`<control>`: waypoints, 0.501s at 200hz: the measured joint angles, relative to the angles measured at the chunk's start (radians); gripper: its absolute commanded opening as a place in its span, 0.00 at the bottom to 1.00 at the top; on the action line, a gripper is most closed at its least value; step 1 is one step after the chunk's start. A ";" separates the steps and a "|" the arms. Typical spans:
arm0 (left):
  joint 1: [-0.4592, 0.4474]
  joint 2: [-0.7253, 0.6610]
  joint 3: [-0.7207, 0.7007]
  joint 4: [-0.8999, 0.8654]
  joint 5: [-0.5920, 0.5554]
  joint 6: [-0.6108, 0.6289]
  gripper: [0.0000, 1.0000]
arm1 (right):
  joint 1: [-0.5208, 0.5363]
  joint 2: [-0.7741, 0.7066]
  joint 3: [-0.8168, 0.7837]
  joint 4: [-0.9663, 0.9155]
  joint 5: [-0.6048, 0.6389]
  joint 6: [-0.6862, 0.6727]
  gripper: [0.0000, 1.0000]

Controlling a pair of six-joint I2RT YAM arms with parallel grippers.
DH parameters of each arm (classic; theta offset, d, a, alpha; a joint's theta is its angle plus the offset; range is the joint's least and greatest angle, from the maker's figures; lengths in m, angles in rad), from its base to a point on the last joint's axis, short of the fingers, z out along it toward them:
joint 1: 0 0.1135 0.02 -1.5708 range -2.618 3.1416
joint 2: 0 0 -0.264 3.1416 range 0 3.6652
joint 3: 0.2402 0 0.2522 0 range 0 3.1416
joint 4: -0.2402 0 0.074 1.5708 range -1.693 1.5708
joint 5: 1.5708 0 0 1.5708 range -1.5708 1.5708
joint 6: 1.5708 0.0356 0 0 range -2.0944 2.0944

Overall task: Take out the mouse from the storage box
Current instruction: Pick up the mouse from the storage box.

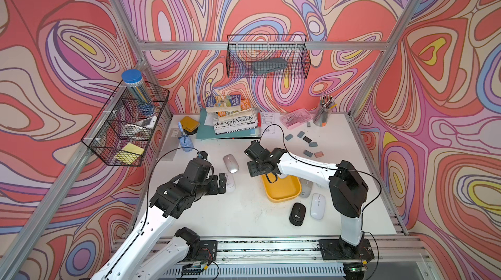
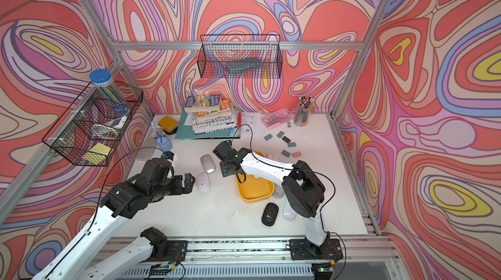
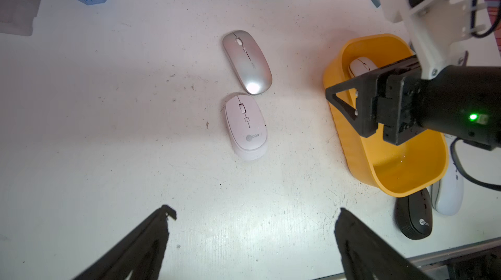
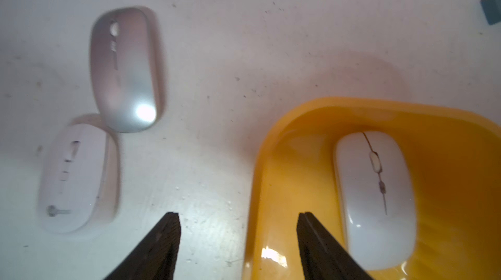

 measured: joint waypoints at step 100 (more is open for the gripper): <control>0.000 -0.006 0.000 0.000 0.003 0.000 0.99 | 0.005 -0.025 -0.057 0.031 -0.032 0.050 0.64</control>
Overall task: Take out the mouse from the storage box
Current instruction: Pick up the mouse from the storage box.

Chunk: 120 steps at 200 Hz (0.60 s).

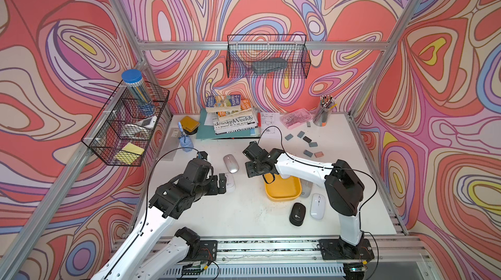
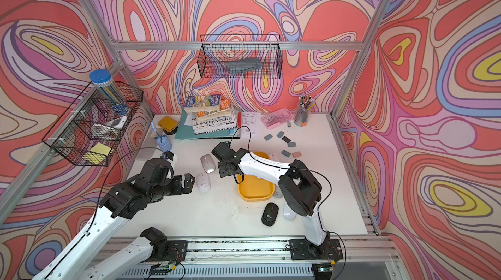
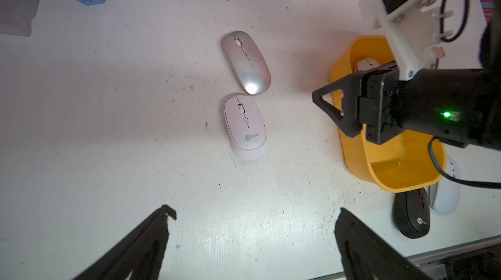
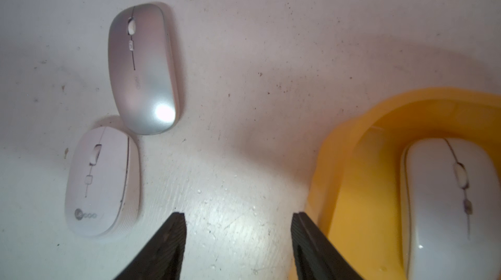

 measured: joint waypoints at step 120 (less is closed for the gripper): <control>0.000 0.006 0.000 0.000 0.004 0.000 0.99 | -0.040 -0.098 -0.110 -0.050 0.180 0.029 0.69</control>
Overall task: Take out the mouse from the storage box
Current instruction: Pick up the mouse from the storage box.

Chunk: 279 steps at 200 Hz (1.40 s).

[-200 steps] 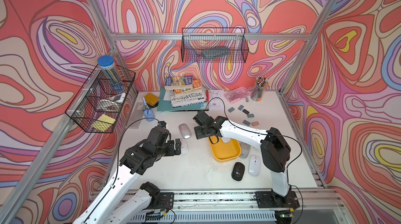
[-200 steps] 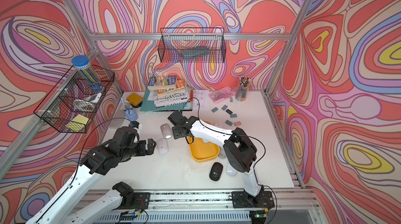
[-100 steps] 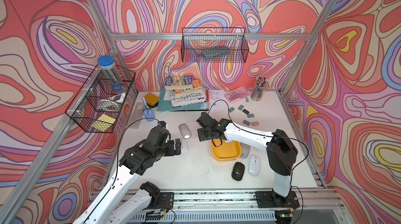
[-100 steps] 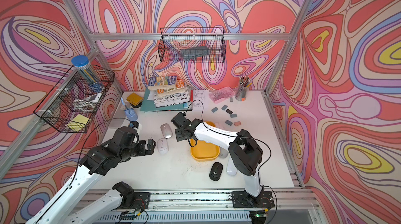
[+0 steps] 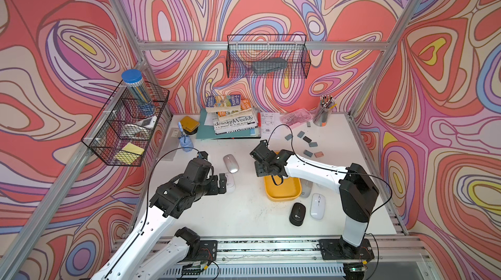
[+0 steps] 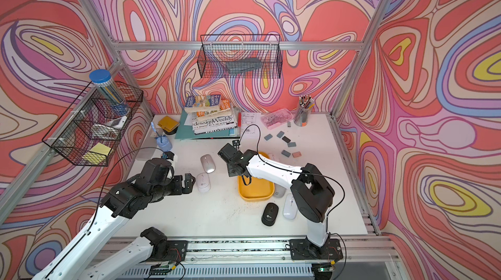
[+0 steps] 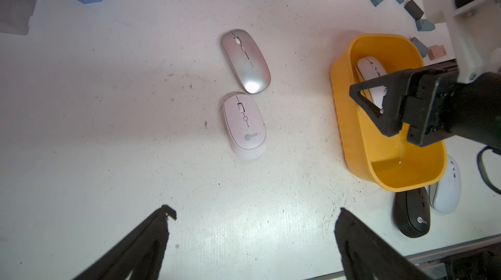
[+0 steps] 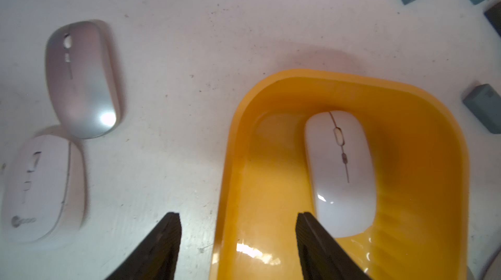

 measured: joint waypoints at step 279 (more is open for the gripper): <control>0.000 0.021 0.000 0.000 0.000 0.000 0.99 | -0.219 0.099 -0.148 0.208 -0.153 -0.104 0.67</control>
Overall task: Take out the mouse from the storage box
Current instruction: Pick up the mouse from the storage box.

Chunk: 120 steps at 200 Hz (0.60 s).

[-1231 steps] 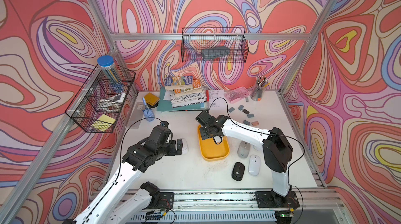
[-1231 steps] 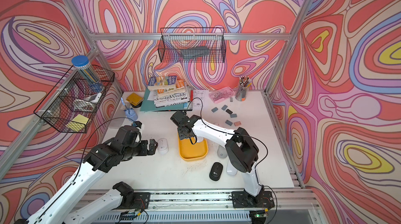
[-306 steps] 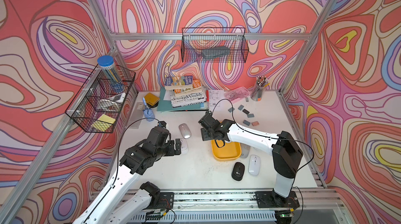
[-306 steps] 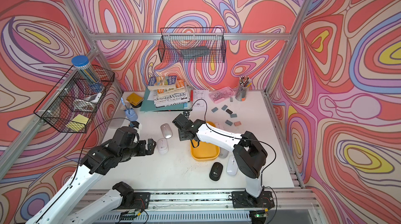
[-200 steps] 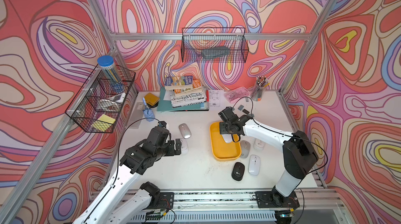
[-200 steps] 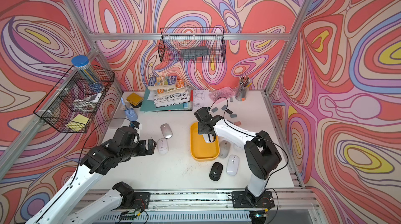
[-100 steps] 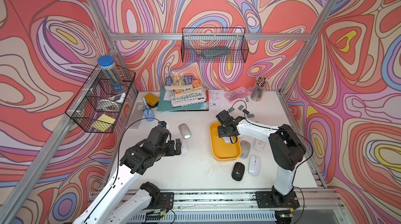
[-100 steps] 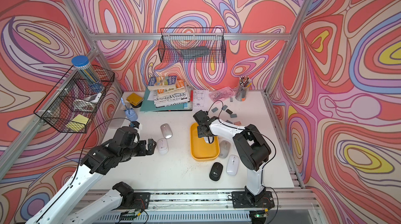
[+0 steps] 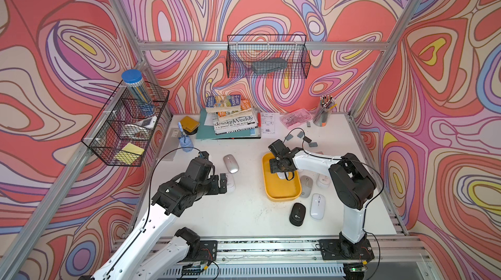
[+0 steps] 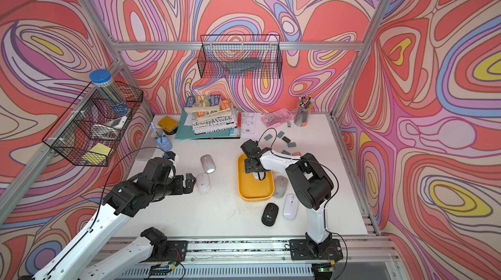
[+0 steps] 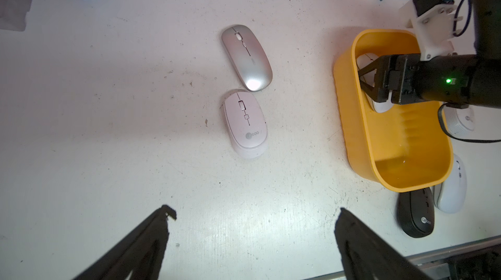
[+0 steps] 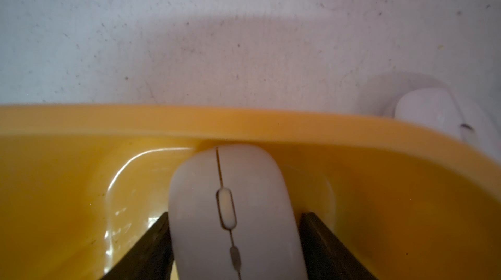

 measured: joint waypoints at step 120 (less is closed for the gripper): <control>0.000 -0.002 0.000 0.000 0.008 0.000 0.99 | 0.060 -0.131 -0.035 -0.054 0.046 0.047 0.54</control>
